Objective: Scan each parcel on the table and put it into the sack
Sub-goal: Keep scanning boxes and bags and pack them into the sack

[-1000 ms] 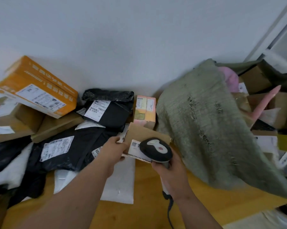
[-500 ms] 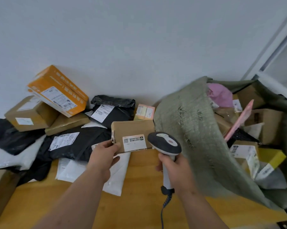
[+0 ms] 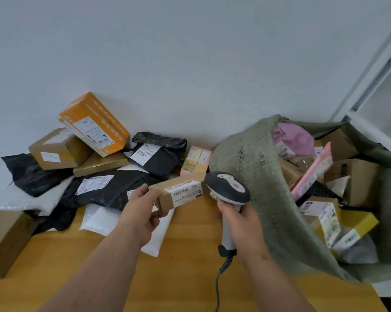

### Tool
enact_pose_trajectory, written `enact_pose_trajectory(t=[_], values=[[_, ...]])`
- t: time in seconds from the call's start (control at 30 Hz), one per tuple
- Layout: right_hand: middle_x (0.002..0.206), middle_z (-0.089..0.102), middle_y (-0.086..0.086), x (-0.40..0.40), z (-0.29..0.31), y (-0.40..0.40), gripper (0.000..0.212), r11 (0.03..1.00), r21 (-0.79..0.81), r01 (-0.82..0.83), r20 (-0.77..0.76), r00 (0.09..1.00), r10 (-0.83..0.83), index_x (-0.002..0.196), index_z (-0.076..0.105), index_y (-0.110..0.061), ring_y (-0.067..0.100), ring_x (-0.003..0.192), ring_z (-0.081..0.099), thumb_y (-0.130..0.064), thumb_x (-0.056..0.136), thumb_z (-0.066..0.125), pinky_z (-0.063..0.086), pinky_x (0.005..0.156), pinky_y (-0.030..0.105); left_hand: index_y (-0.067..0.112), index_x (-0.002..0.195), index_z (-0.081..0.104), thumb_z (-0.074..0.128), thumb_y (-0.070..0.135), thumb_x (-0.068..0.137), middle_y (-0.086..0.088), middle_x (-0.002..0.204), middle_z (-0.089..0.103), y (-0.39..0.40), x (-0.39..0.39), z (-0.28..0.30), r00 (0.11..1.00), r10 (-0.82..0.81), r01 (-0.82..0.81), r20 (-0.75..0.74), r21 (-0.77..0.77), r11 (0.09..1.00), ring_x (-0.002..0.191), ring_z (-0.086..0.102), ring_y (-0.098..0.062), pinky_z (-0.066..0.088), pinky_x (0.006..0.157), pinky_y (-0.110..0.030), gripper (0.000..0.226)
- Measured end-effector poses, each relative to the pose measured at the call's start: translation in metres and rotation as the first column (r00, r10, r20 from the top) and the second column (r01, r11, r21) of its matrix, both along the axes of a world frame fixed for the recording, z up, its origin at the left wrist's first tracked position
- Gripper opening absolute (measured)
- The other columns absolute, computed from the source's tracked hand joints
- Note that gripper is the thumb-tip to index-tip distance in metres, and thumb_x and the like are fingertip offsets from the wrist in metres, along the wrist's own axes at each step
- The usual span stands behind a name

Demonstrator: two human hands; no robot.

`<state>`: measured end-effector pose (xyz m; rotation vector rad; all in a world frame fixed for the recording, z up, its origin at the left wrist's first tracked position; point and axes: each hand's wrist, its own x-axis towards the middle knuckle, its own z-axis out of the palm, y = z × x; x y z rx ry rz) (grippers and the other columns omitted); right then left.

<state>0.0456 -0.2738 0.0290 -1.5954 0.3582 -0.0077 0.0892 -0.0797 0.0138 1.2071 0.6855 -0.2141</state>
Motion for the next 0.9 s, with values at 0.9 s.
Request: enact_pose_trajectory(t=[0.9], values=[[0.108, 0.067, -0.011, 0.022, 0.004, 0.067, 0.025, 0.999, 0.010, 0.034, 0.000, 0.999, -0.034, 0.116, 0.063, -0.031, 0.007, 0.101, 0.060, -0.029, 0.091, 0.068, 0.044, 0.082, 0.032, 0.005, 0.114, 0.062, 0.067, -0.012, 0.083, -0.021, 0.112, 0.066, 0.066, -0.006, 0.006, 0.865, -0.500, 0.500, -0.031, 0.112, 0.859, 0.074, 0.070, -0.025, 0.058, 0.060, -0.027, 0.035]])
